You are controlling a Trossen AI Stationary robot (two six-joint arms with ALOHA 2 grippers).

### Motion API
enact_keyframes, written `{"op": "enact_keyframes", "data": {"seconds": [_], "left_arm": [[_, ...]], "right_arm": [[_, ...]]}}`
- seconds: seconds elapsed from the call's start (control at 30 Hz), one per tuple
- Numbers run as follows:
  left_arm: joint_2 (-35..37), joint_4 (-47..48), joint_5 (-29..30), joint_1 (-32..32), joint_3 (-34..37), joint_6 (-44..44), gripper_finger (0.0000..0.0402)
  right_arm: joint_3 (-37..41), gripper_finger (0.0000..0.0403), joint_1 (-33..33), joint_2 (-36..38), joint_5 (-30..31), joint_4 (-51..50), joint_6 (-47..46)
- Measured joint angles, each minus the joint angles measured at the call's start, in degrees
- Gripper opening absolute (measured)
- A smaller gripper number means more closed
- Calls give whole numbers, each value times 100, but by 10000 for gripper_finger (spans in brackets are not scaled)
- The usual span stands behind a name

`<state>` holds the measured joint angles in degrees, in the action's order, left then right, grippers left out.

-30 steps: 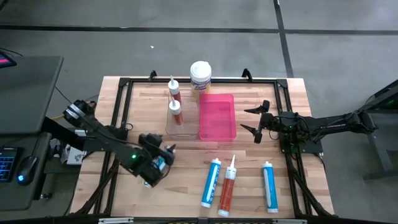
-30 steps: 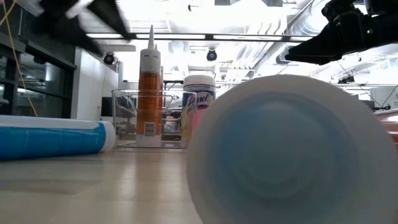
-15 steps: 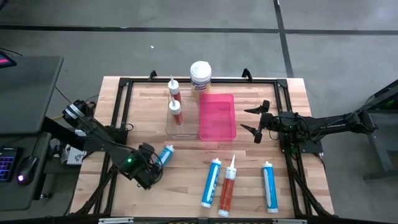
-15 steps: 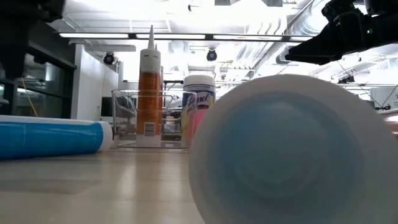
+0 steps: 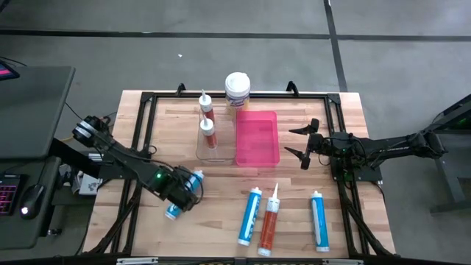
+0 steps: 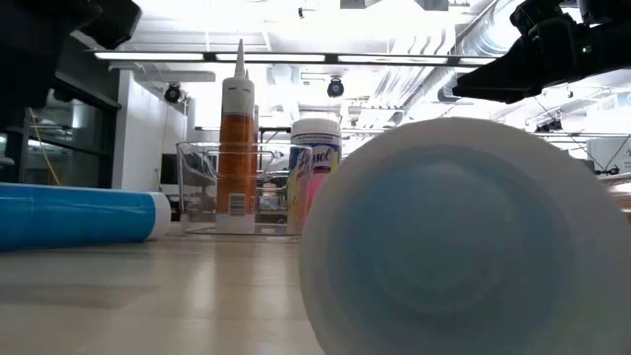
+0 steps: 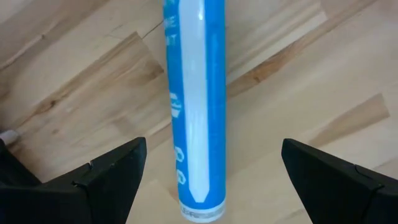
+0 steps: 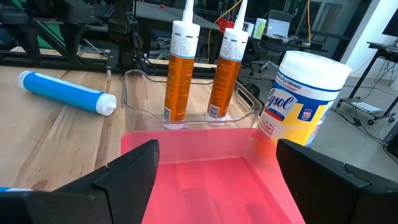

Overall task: Pick & place silicon tubes, Sealant and Lysol wipes
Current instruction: Put the left blue sealant into the pink container

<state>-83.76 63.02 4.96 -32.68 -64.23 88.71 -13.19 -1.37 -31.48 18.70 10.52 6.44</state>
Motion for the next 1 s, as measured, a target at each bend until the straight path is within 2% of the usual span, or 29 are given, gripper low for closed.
{"op": "enact_keyframes", "data": {"seconds": [0.17, 0.4, 0.5, 0.6, 0.77, 0.9, 1.0], "left_arm": [[6, 29, -144, 179, 17, -326, 367], [126, 564, -2, 199, 42, -190, 367], [328, 289, 30, 194, 294, -181, 367], [504, -401, 5, 194, 714, -189, 367], [684, -650, -47, 194, 1260, -34, 367], [759, -862, -308, 192, 1567, -102, 367], [816, -1504, -493, 192, 1831, -203, 367]], "right_arm": [[0, 321, -2, 1, 0, -2, 1], [0, 321, -1, 1, 2, -2, 1], [0, 321, -2, 2, 0, -2, 2], [0, 321, -1, 0, 0, -1, 2], [0, 321, -2, 0, 1, -21, 1], [0, 321, -2, 2, 0, 0, 0], [0, 321, 0, -2, 2, -7, 2]]}}
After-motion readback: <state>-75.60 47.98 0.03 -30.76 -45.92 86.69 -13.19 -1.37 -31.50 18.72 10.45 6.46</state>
